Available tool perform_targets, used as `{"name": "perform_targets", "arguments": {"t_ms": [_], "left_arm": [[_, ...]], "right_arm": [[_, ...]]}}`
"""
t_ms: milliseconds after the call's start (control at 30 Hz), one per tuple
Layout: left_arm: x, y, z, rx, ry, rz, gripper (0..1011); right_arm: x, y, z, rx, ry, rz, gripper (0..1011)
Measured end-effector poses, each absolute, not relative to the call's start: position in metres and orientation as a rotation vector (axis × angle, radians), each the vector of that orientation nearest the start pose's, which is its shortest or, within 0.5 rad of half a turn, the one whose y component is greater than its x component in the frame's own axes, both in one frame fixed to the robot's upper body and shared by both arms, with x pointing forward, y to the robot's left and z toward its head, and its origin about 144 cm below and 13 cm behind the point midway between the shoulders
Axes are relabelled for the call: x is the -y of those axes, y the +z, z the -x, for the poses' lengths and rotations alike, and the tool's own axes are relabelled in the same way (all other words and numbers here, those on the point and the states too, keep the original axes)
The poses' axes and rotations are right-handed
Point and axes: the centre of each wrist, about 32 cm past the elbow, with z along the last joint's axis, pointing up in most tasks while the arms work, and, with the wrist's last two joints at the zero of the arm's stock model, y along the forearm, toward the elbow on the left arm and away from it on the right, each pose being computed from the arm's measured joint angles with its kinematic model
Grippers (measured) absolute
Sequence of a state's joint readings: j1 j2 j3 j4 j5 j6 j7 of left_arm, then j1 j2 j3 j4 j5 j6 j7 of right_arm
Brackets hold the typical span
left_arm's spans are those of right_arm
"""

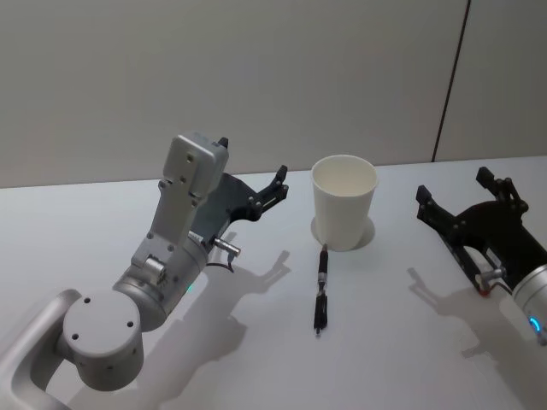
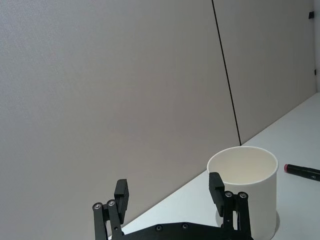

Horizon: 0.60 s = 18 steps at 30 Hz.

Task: Place the pen into the pen holder.

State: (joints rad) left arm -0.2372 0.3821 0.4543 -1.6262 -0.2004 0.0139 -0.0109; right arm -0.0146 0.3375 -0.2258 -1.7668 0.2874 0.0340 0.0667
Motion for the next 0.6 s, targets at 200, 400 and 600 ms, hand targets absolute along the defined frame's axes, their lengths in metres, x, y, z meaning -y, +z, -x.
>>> {"name": "perform_targets", "arguments": {"t_ms": [200,400,600], "left_arm": [[-0.1984,1.2044,-0.492,0.268,1.124,-0.061,1001],[-0.1984,1.2044,-0.492,0.268,1.124,-0.061,1001],[-0.1984,1.2044,-0.492,0.268,1.124,-0.061,1001]], "right_arm": [[0.2371,1.1887,-0.4433,0.075,-1.229,-0.026,1001],[0.2371,1.1887,-0.4433,0.075,-1.23,-0.026,1001],[0.2371,1.1887,-0.4433,0.075,-1.23,-0.026,1001]]}}
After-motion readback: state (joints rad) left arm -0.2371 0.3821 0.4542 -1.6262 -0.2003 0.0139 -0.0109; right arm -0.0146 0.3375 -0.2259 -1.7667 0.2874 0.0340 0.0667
